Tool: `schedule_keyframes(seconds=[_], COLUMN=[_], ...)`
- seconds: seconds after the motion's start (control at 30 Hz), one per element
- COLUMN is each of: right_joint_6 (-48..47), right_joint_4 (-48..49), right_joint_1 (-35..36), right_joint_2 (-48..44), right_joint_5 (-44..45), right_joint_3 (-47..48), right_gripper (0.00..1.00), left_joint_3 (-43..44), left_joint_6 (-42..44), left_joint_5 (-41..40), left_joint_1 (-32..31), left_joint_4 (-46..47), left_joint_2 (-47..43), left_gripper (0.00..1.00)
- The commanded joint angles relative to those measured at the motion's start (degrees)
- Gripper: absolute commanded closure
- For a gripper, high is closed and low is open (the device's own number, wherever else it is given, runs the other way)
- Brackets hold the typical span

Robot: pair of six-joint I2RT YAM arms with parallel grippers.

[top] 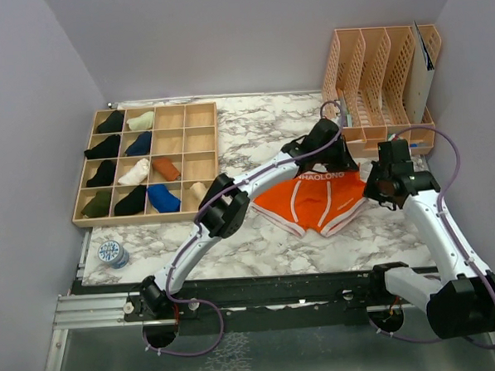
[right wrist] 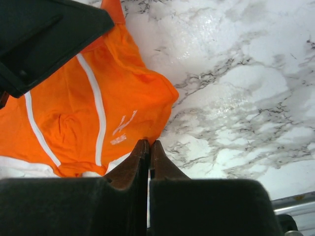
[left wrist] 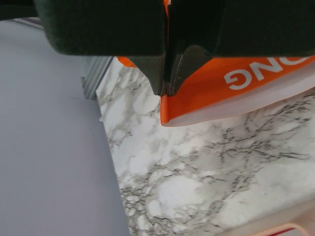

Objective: Roll the underwear
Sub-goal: Fold the underwear at the center of the board.

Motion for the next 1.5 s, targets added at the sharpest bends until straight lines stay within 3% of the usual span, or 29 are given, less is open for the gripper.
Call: schedule_keyframes(seconds=[0.0, 0.1, 0.27, 0.37, 0.7, 0.8, 0.93, 1.1, 1.47], right_joint_6=[-2.6, -4.2, -3.3, -3.1, 7.5, 10.5, 13.1, 17.3, 19.7], right_joint_4=[-4.8, -4.9, -2.0, -1.2, 7.6, 9.6, 13.0, 20.6, 25.3], right_joint_1=[-0.3, -0.3, -0.1, 1.2, 18.5, 22.0, 24.3, 25.3, 27.0], right_joint_2=[-0.7, -1.7, -3.1, -1.9, 6.0, 10.4, 15.1, 18.3, 27.5], right_joint_5=[-0.5, -6.0, -22.2, -25.3, -25.4, -24.4, -22.7, -27.4, -27.8], right_joint_3=[2.5, 2.7, 1.5, 1.5, 4.8, 6.4, 7.4, 6.6, 8.6], right_gripper=[1.00, 1.00, 1.00, 1.00, 1.00, 1.00, 1.00, 1.00, 1.00], left_joint_3=[-2.3, -6.0, -18.5, -22.1, -35.3, -37.4, -39.6, -40.1, -38.3], left_joint_6=[-5.0, -3.6, -3.9, -2.9, -2.7, 0.8, 4.4, 6.6, 13.2], left_joint_5=[5.6, 4.9, 6.7, 9.8, 20.5, 22.3, 25.4, 28.7, 30.6], left_joint_1=[0.2, 1.0, 3.9, 5.4, 12.0, 14.6, 17.9, 21.5, 24.5], left_joint_4=[9.2, 8.7, 16.1, 19.4, 28.2, 26.0, 23.6, 21.7, 13.0], left_joint_2=[-3.9, -6.5, -12.3, -14.3, -19.5, -21.1, -22.3, -22.0, -19.6], left_gripper=[1.00, 1.00, 1.00, 1.00, 1.00, 1.00, 1.00, 1.00, 1.00])
